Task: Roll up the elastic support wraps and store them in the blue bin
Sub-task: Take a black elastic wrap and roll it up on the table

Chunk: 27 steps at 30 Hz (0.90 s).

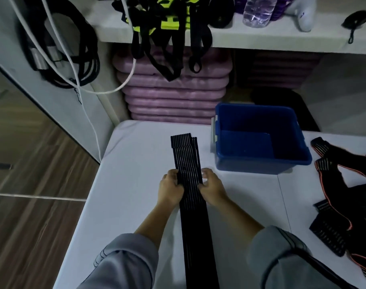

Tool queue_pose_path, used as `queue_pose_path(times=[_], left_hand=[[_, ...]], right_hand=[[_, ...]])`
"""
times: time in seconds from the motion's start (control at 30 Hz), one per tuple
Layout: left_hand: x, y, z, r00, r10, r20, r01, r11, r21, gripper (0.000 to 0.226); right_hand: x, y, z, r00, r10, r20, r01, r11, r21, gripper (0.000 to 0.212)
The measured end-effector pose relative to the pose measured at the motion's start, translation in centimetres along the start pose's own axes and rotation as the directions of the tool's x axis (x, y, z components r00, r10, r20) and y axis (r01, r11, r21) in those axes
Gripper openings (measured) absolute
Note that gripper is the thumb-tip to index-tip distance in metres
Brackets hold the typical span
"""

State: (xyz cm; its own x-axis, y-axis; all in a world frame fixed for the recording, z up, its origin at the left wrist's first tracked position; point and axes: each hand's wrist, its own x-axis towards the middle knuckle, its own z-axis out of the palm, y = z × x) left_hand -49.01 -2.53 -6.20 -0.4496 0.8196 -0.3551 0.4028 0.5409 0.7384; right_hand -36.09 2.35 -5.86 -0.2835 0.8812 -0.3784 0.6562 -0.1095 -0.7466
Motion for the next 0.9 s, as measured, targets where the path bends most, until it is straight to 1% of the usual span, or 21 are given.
queue_pose_path(times=[0.1,0.23,0.3,0.37,0.43,0.53,0.57,0.67,0.7,0.83,0.9], left_hand=[[0.9,-0.1,0.2,0.998,0.035,-0.058,-0.035,0.999,0.005,0.044],[3.1,0.4,-0.2,0.99,-0.008,-0.141,0.003,0.999,-0.035,0.038],[4.7,1.2,-0.8,0.989,-0.02,-0.144,0.011,0.998,-0.059,0.041],[6.5,2.1,-1.5,0.995,-0.023,-0.099,0.017,0.998,-0.062,0.048],[8.4,2.8,-2.0,0.999,-0.036,-0.036,0.033,0.997,-0.068,0.055],[10.3,3.4,-2.3,0.999,-0.031,0.035,0.031,0.999,-0.012,0.053],[10.7,3.5,-2.3,0.999,-0.028,0.047,0.028,1.0,-0.005,0.051],[10.9,3.9,-1.7,0.998,-0.035,0.061,0.038,0.998,-0.046,0.039],[10.9,3.9,-1.5,0.998,-0.027,0.059,0.03,0.998,-0.062,0.037],[10.8,4.2,-1.1,0.999,-0.015,0.042,0.019,0.996,-0.091,0.037],[10.6,4.2,-1.1,0.999,-0.027,0.017,0.029,0.993,-0.113,0.036]], right_hand=[[1.1,0.5,-0.3,0.998,-0.004,-0.057,0.002,1.0,-0.03,0.04],[2.7,0.0,0.2,0.994,-0.077,-0.075,0.068,0.991,-0.12,0.045],[3.9,-0.9,0.5,0.993,-0.112,-0.048,0.103,0.983,-0.153,0.051],[5.4,-2.0,0.6,0.996,-0.083,-0.034,0.077,0.984,-0.159,0.057],[6.9,-2.8,0.5,0.999,-0.036,-0.031,0.033,0.995,-0.09,0.061],[8.8,-3.3,0.6,0.999,0.001,-0.037,0.0,1.0,0.028,0.062],[9.3,-3.1,0.7,0.999,-0.001,-0.044,0.004,0.997,0.073,0.059],[10.0,-3.3,0.7,0.997,-0.012,-0.076,0.026,0.981,0.195,0.043],[10.1,-3.2,0.7,0.996,-0.022,-0.089,0.041,0.975,0.217,0.042],[10.0,-3.2,0.3,0.998,-0.033,-0.062,0.044,0.979,0.199,0.054],[9.6,-3.0,0.2,0.999,-0.023,-0.046,0.031,0.984,0.177,0.055]])
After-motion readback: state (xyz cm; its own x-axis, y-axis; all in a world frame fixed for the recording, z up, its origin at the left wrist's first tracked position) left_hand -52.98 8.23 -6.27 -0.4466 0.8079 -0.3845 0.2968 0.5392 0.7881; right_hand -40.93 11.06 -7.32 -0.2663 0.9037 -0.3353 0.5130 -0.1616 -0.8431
